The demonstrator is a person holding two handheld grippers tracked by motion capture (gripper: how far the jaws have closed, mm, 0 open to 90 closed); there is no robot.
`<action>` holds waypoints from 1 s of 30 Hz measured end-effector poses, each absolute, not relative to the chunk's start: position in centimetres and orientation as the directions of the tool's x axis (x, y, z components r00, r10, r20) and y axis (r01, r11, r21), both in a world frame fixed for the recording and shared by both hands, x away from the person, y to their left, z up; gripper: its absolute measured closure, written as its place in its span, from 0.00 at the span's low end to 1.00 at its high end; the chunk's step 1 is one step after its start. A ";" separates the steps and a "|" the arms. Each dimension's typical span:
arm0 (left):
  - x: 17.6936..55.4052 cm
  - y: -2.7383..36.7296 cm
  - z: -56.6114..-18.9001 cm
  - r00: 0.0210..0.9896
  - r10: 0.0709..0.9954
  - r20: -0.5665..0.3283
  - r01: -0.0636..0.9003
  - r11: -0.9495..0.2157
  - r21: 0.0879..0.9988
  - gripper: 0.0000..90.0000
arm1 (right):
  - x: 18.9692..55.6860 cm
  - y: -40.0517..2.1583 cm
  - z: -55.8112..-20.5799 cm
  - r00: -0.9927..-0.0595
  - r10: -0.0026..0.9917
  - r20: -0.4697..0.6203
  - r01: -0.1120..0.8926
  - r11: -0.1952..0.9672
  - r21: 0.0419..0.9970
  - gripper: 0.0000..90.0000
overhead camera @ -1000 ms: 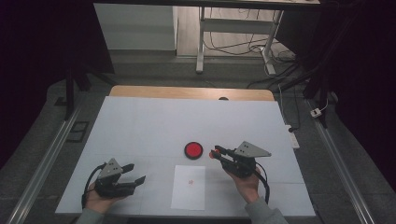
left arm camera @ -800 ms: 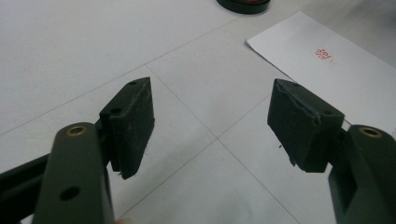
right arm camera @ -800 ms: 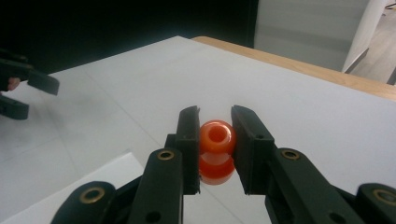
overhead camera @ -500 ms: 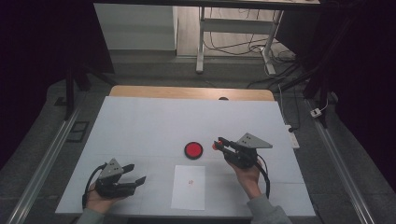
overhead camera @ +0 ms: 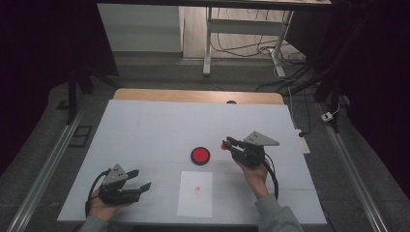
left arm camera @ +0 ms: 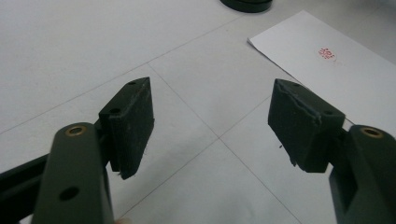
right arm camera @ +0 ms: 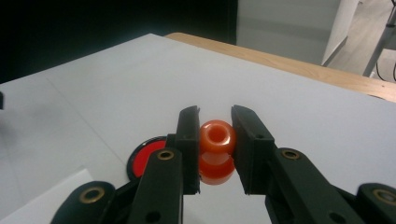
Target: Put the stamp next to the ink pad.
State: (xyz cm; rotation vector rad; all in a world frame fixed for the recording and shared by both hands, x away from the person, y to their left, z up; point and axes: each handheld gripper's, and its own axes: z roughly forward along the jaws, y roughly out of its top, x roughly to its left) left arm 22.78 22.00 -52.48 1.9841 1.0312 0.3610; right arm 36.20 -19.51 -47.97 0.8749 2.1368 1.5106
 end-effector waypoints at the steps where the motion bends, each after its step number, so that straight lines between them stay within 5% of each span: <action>1: 22.8 22.0 -52.5 0.619 0.776 -0.122 0.532 -0.300 0.792 0.35 | 36.4 -19.5 -48.0 -0.731 0.681 0.043 0.272 0.232 0.934 0.80; 30: 23.0 21.8 -52.7 0.625 0.768 -0.141 0.548 -0.303 0.779 0.34 | 39.5 -16.5 -51.9 -0.728 0.684 0.032 0.393 0.380 0.837 0.80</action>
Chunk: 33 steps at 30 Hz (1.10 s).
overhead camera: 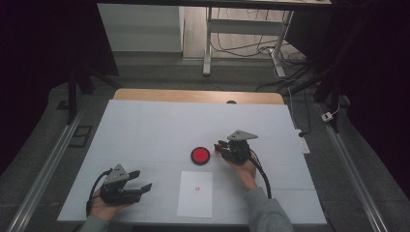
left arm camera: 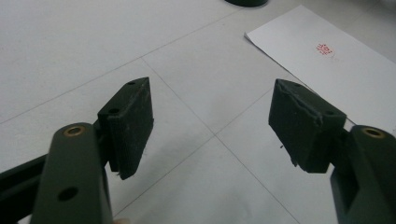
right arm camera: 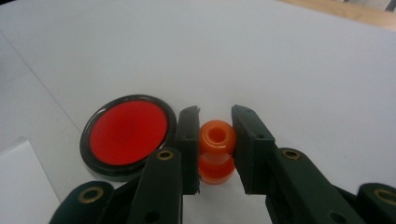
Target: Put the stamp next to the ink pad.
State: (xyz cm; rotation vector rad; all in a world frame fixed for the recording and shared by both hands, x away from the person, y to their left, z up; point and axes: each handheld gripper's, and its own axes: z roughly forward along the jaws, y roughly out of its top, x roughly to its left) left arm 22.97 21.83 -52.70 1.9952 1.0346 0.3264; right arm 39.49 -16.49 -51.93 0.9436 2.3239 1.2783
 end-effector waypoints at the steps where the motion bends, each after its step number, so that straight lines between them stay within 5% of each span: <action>1: 23.0 21.8 -52.7 0.625 0.768 -0.141 0.548 -0.303 0.779 0.34 | 39.5 -16.4 -52.1 -0.730 0.683 0.032 0.396 0.385 0.834 0.80; 9: 23.0 21.8 -52.7 0.626 0.766 -0.145 0.551 -0.303 0.777 0.34 | 39.4 -16.0 -52.5 -0.738 0.675 0.013 0.397 0.418 0.817 0.77; 19: 23.0 21.8 -52.7 0.630 0.760 -0.161 0.552 -0.293 0.780 0.34 | 38.7 -17.0 -51.1 -0.729 0.684 0.027 0.376 0.366 0.851 0.50; 33: 23.0 21.7 -52.7 0.628 0.762 -0.159 0.554 -0.294 0.779 0.34 | 35.1 -20.7 -49.4 -0.743 0.670 -0.005 0.314 0.355 0.880 0.51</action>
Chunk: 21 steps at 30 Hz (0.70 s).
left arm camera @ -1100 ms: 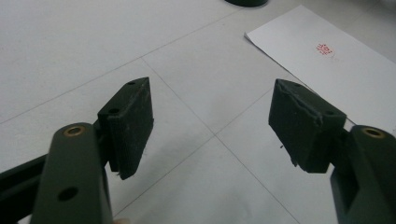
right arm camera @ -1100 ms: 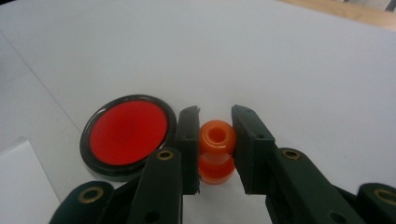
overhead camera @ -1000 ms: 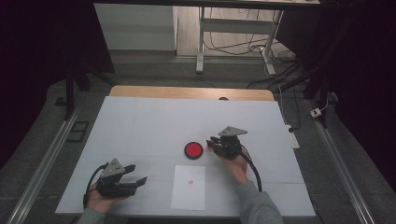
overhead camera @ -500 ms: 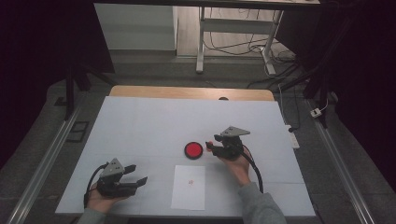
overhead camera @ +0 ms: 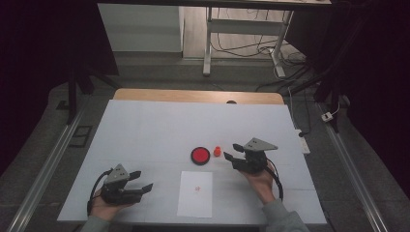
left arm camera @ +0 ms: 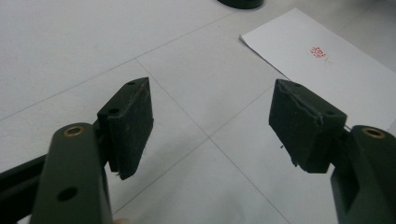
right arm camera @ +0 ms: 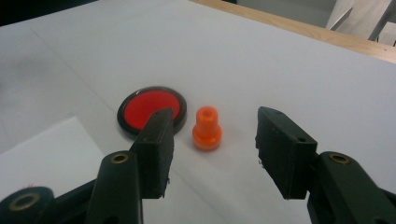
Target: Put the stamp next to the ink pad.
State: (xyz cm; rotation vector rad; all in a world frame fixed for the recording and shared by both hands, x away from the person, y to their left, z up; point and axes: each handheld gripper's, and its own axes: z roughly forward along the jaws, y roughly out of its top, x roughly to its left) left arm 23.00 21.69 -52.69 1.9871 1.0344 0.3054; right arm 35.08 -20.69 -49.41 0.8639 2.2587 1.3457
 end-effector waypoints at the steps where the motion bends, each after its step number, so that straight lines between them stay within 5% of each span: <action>1: 23.0 21.7 -52.7 0.628 0.762 -0.158 0.554 -0.295 0.779 0.34 | 34.8 -21.0 -49.4 -0.743 0.669 -0.009 0.312 0.359 0.880 0.51; 21: 23.0 21.5 -52.6 0.633 0.759 -0.149 0.545 -0.301 0.783 0.34 | 28.0 -29.9 -49.8 -0.713 0.699 -0.050 0.316 0.385 0.867 0.53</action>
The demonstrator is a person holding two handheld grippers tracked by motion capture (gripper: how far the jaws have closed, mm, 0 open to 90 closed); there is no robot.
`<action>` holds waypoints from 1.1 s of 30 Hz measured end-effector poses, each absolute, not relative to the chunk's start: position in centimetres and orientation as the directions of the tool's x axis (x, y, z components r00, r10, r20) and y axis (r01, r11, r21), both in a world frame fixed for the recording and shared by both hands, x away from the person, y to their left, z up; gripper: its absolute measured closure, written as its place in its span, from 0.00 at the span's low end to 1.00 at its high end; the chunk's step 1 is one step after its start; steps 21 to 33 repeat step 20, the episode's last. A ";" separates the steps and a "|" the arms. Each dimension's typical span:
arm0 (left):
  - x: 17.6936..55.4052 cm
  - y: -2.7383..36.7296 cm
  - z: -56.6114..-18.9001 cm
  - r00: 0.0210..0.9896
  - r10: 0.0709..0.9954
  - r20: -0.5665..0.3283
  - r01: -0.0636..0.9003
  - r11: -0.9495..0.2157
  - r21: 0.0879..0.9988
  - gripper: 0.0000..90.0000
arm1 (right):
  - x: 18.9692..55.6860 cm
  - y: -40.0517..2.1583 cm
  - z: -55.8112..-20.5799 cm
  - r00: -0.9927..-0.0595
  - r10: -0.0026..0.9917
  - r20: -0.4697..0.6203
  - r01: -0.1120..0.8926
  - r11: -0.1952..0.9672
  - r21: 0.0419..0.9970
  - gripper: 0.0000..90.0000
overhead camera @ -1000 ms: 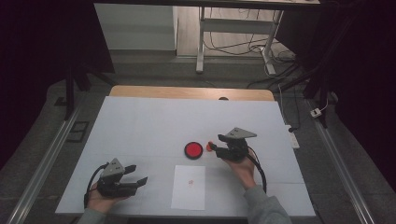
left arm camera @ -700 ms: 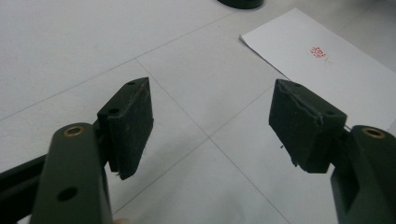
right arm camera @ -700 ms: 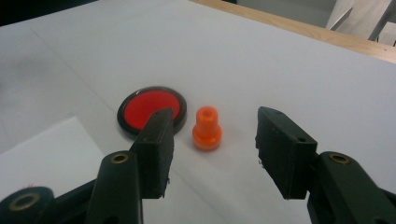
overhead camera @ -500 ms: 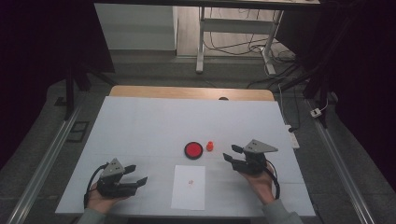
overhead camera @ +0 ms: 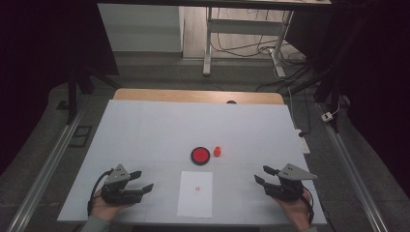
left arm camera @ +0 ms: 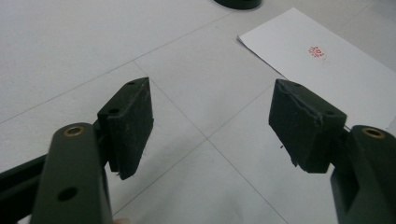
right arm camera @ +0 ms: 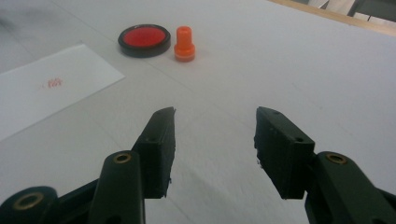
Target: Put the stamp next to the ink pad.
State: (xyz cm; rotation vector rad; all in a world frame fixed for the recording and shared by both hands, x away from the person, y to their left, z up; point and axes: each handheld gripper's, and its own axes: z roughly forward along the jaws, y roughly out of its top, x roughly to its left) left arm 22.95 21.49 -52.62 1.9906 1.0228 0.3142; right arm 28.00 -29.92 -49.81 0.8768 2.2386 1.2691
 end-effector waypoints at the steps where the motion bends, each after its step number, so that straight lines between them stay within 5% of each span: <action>1: 23.0 21.5 -52.6 0.634 0.759 -0.148 0.544 -0.302 0.783 0.34 | 27.9 -30.2 -49.9 -0.711 0.701 -0.046 0.318 0.380 0.868 0.53; 33: 22.9 21.4 -52.6 0.639 0.757 -0.134 0.534 -0.311 0.786 0.34 | 27.8 -30.4 -50.8 -0.739 0.672 -0.049 0.322 0.416 0.851 0.52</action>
